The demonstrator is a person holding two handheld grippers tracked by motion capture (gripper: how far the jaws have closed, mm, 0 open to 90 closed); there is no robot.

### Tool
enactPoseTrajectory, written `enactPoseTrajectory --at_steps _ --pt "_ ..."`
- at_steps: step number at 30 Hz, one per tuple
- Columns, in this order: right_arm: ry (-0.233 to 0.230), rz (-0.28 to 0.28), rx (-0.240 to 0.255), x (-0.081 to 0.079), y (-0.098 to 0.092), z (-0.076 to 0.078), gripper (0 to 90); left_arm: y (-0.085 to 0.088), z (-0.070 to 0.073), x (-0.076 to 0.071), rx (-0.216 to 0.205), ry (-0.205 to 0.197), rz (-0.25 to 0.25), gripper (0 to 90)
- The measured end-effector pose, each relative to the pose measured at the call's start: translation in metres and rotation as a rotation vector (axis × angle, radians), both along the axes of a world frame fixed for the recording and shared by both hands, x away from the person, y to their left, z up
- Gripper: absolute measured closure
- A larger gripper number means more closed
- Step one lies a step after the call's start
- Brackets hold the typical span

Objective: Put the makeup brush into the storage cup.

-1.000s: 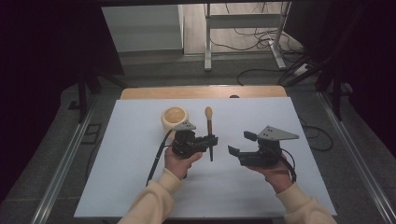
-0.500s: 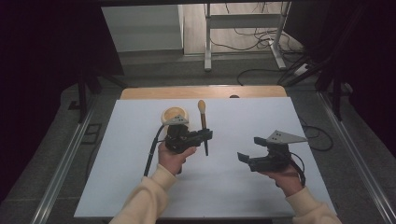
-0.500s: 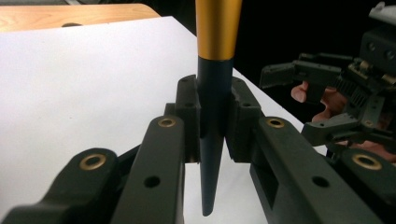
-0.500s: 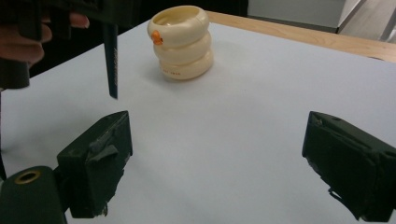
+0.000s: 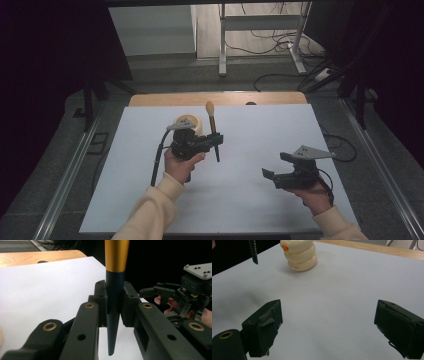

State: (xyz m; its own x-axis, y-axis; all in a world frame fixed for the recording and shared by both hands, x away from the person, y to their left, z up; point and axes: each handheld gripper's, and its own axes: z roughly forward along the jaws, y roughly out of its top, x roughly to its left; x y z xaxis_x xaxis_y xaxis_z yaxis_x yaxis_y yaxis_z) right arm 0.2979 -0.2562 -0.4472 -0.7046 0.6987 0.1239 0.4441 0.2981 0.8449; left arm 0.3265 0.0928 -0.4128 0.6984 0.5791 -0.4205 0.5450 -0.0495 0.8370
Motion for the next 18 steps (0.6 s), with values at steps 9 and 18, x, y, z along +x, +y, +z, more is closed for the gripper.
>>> enactPoseTrajectory --at_steps 9,18 --pt "0.012 0.003 -0.022 0.001 -0.005 -0.005 8.4 0.006 0.002 0.002 -0.015 -0.001 0.010 78.7" --pt "0.015 0.020 -0.027 0.002 -0.009 -0.007 8.9 0.011 0.003 0.005 -0.026 0.003 0.025 78.8"
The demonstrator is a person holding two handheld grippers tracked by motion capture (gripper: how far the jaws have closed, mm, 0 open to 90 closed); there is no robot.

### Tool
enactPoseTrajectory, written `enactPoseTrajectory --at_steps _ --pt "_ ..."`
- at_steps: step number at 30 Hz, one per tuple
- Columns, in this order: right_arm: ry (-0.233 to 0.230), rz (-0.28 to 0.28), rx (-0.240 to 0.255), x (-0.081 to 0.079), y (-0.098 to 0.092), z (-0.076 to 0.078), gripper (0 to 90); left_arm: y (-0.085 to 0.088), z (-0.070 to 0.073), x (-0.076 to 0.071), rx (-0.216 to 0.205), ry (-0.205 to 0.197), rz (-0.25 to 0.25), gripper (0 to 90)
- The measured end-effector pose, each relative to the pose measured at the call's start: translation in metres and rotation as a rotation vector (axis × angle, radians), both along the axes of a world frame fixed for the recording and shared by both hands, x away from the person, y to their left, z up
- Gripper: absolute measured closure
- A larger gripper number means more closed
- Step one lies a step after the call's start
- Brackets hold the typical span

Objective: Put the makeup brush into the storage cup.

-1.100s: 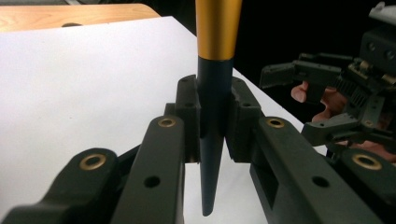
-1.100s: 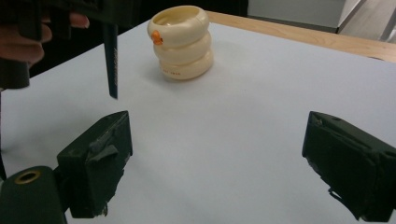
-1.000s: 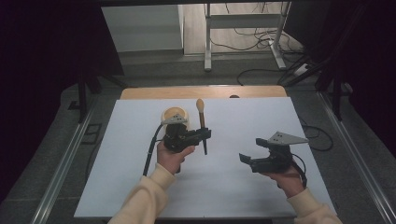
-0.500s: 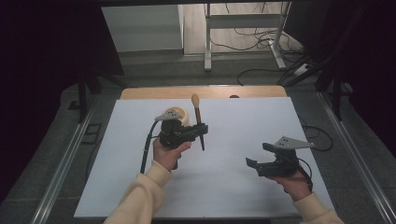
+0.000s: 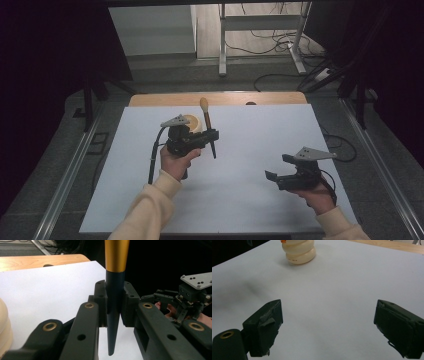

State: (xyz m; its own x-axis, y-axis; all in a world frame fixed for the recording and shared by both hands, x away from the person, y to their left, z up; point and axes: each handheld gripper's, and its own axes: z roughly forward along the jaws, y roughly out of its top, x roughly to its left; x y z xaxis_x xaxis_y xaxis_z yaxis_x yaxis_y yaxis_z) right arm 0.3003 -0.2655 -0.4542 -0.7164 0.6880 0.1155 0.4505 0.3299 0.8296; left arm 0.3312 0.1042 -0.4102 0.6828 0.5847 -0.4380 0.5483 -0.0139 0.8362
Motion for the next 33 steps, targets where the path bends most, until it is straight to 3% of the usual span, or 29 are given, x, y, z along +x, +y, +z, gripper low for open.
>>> enactPoseTrajectory --at_steps 15,24,33 --pt "0.019 -0.009 -0.005 0.003 -0.005 -0.005 8.9 0.014 0.002 0.007 -0.042 0.012 0.022 78.7" --pt "0.032 -0.028 -0.011 0.004 -0.010 -0.008 9.2 0.023 0.011 0.011 -0.040 -0.008 0.042 78.7" --pt "0.029 -0.028 -0.019 0.005 -0.011 -0.009 9.6 0.037 0.014 0.017 -0.073 0.007 0.067 78.7"
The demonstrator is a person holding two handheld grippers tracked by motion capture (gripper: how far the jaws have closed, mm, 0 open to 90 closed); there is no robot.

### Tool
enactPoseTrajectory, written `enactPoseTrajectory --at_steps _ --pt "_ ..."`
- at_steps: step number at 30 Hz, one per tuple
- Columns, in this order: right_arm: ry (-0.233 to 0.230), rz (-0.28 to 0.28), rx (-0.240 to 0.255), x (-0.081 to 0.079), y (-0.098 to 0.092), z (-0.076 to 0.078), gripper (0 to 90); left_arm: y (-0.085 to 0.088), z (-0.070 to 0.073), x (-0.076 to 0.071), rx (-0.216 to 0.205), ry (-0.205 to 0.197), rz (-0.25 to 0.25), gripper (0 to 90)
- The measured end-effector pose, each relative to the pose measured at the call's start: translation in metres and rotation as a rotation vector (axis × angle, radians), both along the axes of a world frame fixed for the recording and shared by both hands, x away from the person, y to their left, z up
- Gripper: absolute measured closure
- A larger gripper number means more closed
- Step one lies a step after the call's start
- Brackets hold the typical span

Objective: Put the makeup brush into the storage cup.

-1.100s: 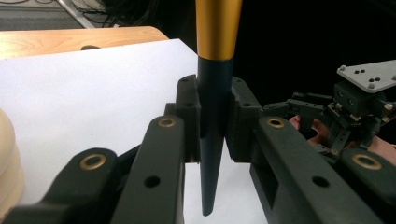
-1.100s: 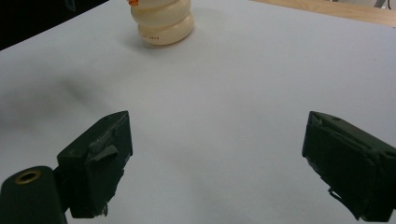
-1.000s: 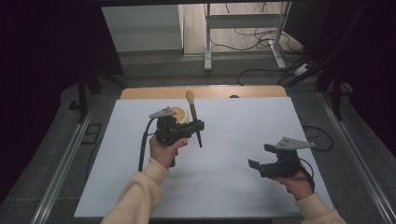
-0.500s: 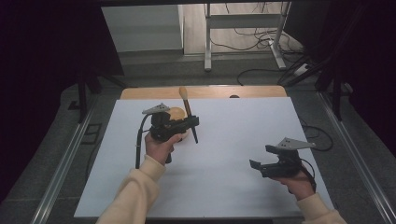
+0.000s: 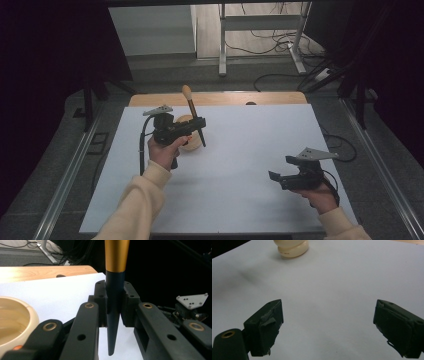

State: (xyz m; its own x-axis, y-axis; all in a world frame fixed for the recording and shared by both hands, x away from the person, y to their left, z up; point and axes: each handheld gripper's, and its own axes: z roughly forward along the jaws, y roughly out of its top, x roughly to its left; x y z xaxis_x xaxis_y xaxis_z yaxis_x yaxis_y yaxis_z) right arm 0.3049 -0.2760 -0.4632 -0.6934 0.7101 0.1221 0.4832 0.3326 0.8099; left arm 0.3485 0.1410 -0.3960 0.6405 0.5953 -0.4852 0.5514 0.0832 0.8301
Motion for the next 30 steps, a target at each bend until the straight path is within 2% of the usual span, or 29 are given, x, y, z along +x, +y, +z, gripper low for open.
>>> enactPoseTrajectory --at_steps 2,4,6,13,19,24,30 --pt "0.000 -0.001 -0.001 0.000 -0.001 0.000 9.7 0.003 0.001 0.001 -0.003 0.001 0.008 78.7" --pt "0.002 -0.004 -0.001 0.001 -0.001 -0.001 9.8 0.004 0.003 0.001 0.028 -0.012 0.019 78.7" --pt "-0.001 -0.007 -0.002 0.001 -0.002 -0.001 9.8 0.005 0.005 0.001 0.038 -0.015 0.022 78.7" --pt "0.001 -0.015 0.003 0.001 -0.002 0.000 9.9 0.011 0.010 0.003 0.029 -0.006 0.039 78.7" --pt "-0.001 -0.011 -0.006 0.001 0.000 -0.001 10.0 0.020 0.017 0.007 0.029 -0.022 0.057 78.7" --pt "0.002 -0.005 -0.012 0.003 0.001 -0.002 10.0 0.029 0.019 0.012 0.014 -0.012 0.082 78.7" --pt "0.001 0.000 -0.021 0.003 0.003 -0.004 10.0 0.032 0.021 0.014 0.022 -0.019 0.100 78.7"
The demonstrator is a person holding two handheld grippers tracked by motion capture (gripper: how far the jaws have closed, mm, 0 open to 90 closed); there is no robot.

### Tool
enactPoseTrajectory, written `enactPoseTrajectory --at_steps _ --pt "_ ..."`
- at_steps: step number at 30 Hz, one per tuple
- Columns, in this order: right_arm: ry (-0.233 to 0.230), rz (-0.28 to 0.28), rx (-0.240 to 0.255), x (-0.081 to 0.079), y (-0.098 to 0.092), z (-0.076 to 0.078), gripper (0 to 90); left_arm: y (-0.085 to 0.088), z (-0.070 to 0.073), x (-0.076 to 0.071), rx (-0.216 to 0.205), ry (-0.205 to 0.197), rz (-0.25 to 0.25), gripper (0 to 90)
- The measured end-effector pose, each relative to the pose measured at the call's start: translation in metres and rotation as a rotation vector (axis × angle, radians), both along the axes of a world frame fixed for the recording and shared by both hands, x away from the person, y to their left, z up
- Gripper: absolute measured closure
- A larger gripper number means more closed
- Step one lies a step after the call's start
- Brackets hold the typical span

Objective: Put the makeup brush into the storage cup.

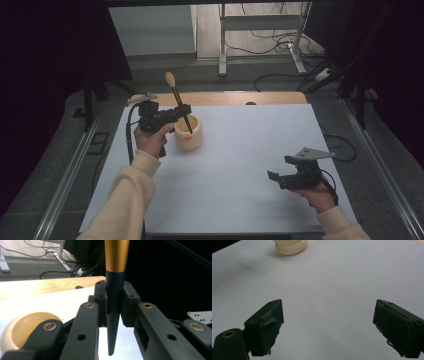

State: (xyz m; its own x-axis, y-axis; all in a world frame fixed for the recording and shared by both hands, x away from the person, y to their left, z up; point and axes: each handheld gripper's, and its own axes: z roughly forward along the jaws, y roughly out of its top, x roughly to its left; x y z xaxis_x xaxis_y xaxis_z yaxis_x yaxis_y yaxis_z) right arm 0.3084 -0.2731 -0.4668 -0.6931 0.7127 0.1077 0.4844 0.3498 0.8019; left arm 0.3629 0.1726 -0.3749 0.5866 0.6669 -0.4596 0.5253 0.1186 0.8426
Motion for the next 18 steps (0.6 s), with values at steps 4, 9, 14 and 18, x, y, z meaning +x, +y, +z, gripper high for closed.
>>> enactPoseTrajectory --at_steps 4,9,14,18 --pt "-0.003 0.003 -0.003 -0.001 0.001 0.000 10.0 0.002 0.002 0.003 0.007 -0.005 0.006 78.7" --pt "-0.005 0.001 -0.003 -0.002 0.000 0.000 10.0 0.004 0.001 0.007 -0.004 -0.004 0.019 78.7" --pt "-0.005 -0.001 -0.005 -0.003 -0.001 -0.001 10.0 0.004 0.000 0.013 -0.004 0.000 0.028 78.7" --pt "-0.005 -0.002 -0.007 -0.003 -0.001 -0.001 10.0 0.008 -0.001 0.018 -0.003 0.001 0.042 78.7"
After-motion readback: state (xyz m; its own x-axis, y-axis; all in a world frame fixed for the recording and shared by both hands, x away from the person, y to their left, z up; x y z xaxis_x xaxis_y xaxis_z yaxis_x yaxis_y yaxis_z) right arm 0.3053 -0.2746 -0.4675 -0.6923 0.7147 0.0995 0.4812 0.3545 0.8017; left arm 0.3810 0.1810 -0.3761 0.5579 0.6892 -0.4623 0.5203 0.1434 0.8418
